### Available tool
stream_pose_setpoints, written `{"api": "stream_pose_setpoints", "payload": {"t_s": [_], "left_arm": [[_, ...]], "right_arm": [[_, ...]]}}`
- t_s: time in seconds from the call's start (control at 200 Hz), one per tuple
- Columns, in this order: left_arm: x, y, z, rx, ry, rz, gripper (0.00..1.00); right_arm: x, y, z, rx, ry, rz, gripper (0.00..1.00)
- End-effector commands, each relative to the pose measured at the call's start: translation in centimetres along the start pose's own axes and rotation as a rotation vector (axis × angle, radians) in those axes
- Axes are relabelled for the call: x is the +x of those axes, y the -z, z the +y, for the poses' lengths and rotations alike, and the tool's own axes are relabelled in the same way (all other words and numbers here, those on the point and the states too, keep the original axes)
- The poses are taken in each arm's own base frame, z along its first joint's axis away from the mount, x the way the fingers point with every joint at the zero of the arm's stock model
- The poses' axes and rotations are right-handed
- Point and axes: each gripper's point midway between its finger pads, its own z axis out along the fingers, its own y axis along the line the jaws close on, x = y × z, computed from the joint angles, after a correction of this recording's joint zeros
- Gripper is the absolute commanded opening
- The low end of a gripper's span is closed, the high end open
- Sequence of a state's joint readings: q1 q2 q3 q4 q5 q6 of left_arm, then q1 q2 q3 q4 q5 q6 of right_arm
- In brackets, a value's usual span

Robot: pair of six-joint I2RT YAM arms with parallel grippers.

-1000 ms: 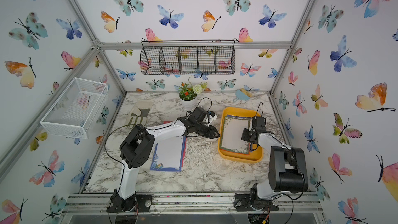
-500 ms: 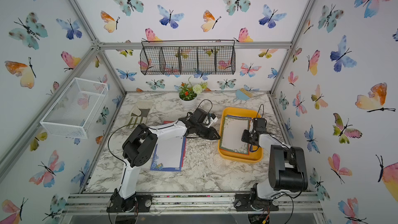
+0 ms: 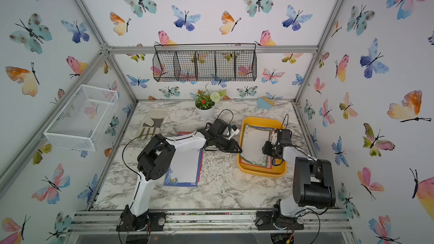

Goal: Take out the stationery paper from the storage box
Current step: Pick up the stationery paper from the storage box.

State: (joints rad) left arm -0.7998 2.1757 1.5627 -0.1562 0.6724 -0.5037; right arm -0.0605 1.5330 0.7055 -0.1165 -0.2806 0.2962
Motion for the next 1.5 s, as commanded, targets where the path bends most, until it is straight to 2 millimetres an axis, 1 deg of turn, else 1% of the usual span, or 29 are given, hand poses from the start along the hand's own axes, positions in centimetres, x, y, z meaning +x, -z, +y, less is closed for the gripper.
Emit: {"api": "stream_pose_setpoints", "payload": {"t_s": [0.0,0.09,0.185,0.37,0.566,0.671,0.751,0.921,1.211,1.296,1.437,1.497], "left_arm": [[1.0,-1.0,1.6,-0.025,0.04,0.041,0.28],[1.1,-1.1,1.7,-0.027,0.042,0.043,0.28],[1.1,-1.1,1.8,-0.027,0.045,0.044,0.27],[1.2,-1.2,1.7,-0.023,0.048,0.047,0.25],[1.2,-1.2,1.7,-0.021,0.048,0.048,0.25],[1.2,-1.2,1.7,-0.019,0.051,0.049,0.25],[1.1,-1.2,1.6,-0.017,0.05,0.047,0.25],[1.1,-1.2,1.6,-0.015,0.051,0.048,0.26],[1.2,-1.3,1.6,-0.011,0.058,0.055,0.26],[1.2,-1.3,1.6,-0.011,0.057,0.055,0.26],[1.3,-1.3,1.7,-0.011,0.059,0.055,0.26],[1.2,-1.3,1.6,-0.011,0.057,0.055,0.29]], "right_arm": [[0.6,0.0,0.2,-0.035,-0.016,0.01,0.38],[0.4,0.3,0.4,-0.046,-0.018,0.002,0.37],[0.2,0.6,1.0,-0.084,-0.021,-0.011,0.35],[-0.1,1.4,3.0,-0.21,-0.041,-0.036,0.32],[-1.0,2.6,5.2,-0.332,-0.056,-0.063,0.29],[-1.4,2.8,5.8,-0.364,-0.063,-0.075,0.28],[-1.3,2.4,5.4,-0.349,-0.079,-0.063,0.3],[-0.8,1.4,5.1,-0.345,-0.105,-0.027,0.3],[-0.3,-0.1,3.6,-0.282,-0.139,-0.005,0.3],[0.0,-0.6,3.4,-0.278,-0.149,0.0,0.28],[0.2,-1.0,3.1,-0.273,-0.16,0.003,0.21],[0.3,-1.1,3.0,-0.267,-0.161,0.005,0.18]]}}
